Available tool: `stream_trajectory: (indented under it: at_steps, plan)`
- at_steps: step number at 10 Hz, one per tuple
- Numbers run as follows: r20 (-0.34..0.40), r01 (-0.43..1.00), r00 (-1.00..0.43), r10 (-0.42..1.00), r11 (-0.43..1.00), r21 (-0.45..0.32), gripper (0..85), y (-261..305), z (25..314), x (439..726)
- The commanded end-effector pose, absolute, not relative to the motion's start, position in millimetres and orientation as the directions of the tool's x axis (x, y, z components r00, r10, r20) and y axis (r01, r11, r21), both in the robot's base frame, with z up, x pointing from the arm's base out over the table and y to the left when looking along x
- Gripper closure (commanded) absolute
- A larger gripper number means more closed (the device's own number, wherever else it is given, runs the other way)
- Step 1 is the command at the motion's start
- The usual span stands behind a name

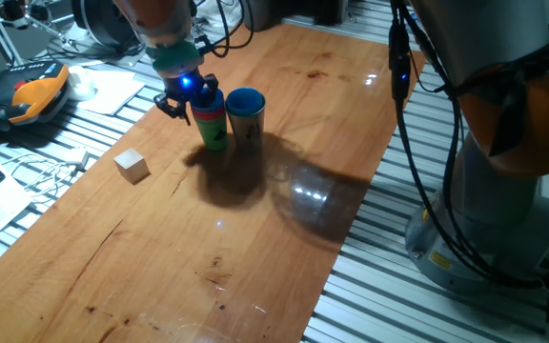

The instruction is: Stack the cups

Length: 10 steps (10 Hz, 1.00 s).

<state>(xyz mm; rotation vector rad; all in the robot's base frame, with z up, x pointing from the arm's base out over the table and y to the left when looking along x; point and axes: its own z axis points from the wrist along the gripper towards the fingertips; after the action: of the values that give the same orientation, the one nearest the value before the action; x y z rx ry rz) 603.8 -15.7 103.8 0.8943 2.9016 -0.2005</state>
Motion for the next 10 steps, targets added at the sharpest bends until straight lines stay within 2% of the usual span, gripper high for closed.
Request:
stream_trajectory:
  at_steps: [1,2,4,8,10]
  plan:
    - [-0.123,0.552,-0.832,0.541,0.829,-0.089,85.0,-15.6,104.6,604.2]
    - [-0.113,0.543,-0.839,0.533,0.832,-0.109,85.0,-14.8,107.8,605.3]
    - [-0.063,0.567,-0.824,0.563,0.821,-0.064,85.0,-14.8,130.7,611.3]
    - [0.074,0.568,-0.82,0.567,0.823,-0.011,85.0,-29.6,217.4,602.4]
    - [0.139,0.537,-0.838,0.528,0.843,0.031,85.0,-48.5,250.8,595.3]
